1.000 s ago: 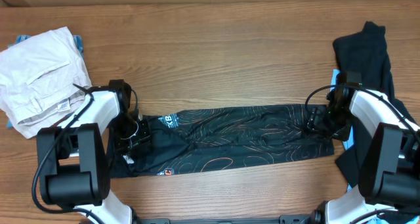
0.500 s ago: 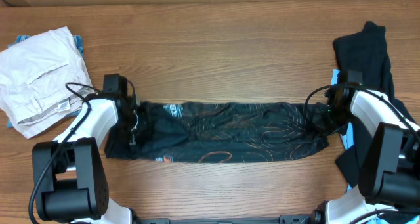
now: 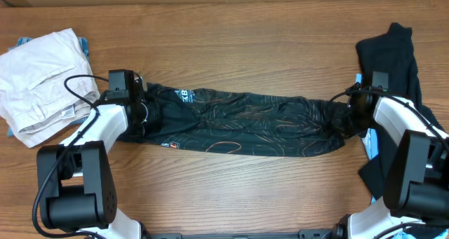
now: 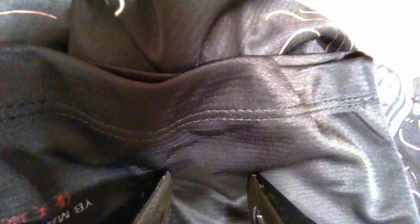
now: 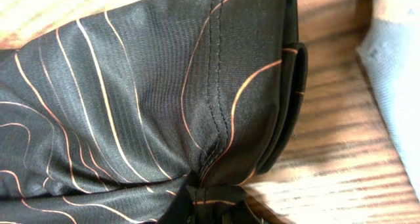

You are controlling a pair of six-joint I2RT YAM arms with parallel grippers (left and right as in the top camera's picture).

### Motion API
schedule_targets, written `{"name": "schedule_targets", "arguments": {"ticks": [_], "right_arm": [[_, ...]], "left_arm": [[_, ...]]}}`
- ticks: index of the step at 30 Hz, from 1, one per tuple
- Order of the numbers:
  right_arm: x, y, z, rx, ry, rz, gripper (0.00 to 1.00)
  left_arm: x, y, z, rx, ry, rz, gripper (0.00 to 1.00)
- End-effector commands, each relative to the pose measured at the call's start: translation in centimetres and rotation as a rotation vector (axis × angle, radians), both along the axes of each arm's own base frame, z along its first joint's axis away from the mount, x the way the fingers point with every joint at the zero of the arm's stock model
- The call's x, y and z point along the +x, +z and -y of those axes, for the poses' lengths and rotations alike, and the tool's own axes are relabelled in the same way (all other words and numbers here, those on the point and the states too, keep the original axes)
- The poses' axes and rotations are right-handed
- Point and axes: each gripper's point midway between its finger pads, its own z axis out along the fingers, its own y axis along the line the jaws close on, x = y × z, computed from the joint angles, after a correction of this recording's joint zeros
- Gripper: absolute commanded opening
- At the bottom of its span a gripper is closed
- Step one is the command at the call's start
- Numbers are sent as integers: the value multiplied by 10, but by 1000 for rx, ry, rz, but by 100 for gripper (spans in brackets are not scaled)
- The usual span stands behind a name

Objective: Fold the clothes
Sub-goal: 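Fold the strip's right end leftward with the right gripper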

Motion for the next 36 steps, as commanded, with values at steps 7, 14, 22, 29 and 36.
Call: {"name": "schedule_targets", "arguments": {"ticks": [7, 14, 22, 29, 36], "right_arm": [[4, -12, -10, 7, 29, 2, 4], [16, 2, -4, -20, 27, 16, 4], [28, 32, 25, -159, 4, -11, 4], [43, 67, 26, -171, 9, 6, 4], [41, 94, 2, -161, 70, -29, 4]], "left_arm": [[-13, -20, -8, 52, 12, -105, 50], [-2, 4, -9, 66, -16, -114, 63], [18, 57, -18, 118, -28, -118, 68], [9, 69, -19, 119, -30, -171, 68], [-2, 67, -18, 115, -32, -217, 67]]}}
